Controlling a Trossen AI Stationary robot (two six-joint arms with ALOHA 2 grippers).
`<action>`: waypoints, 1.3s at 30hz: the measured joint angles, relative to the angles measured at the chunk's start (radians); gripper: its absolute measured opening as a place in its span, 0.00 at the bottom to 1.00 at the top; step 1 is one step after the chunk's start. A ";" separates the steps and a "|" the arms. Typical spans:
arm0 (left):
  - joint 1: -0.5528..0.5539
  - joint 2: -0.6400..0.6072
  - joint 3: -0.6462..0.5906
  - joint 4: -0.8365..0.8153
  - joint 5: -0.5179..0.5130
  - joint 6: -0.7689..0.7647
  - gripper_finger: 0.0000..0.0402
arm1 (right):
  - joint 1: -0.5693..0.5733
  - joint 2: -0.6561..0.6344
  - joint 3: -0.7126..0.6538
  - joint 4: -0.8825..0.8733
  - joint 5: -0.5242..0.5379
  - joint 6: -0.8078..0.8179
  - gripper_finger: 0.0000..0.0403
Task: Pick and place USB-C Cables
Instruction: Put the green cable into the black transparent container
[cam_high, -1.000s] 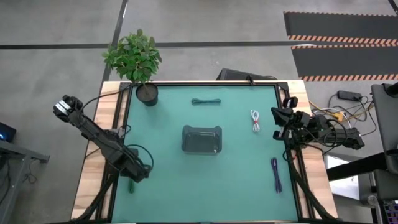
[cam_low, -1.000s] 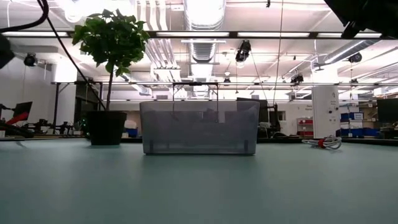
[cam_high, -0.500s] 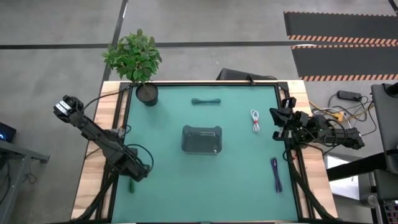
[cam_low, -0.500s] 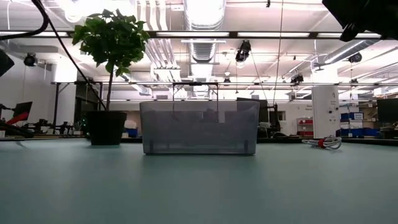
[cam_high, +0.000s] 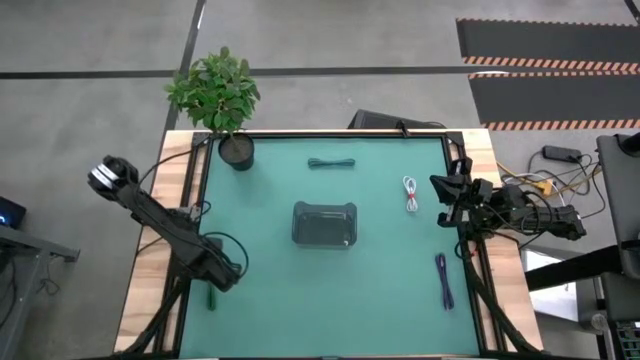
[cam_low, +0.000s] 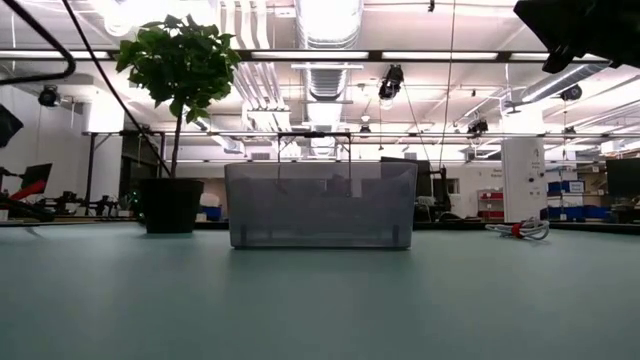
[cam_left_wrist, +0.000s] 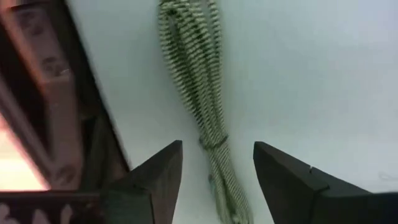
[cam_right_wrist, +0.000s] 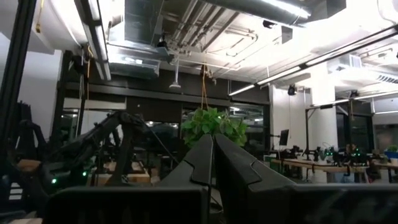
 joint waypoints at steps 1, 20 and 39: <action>0.000 0.010 -0.009 0.015 0.000 0.006 0.45 | 0.000 0.000 0.000 0.000 0.000 0.000 0.02; 0.000 0.143 0.012 0.039 -0.020 0.014 0.05 | 0.000 0.000 0.000 -0.028 0.000 0.042 0.02; 0.000 0.112 0.178 -0.104 -0.134 0.161 0.03 | 0.000 -0.001 0.000 -0.035 -0.001 0.078 0.02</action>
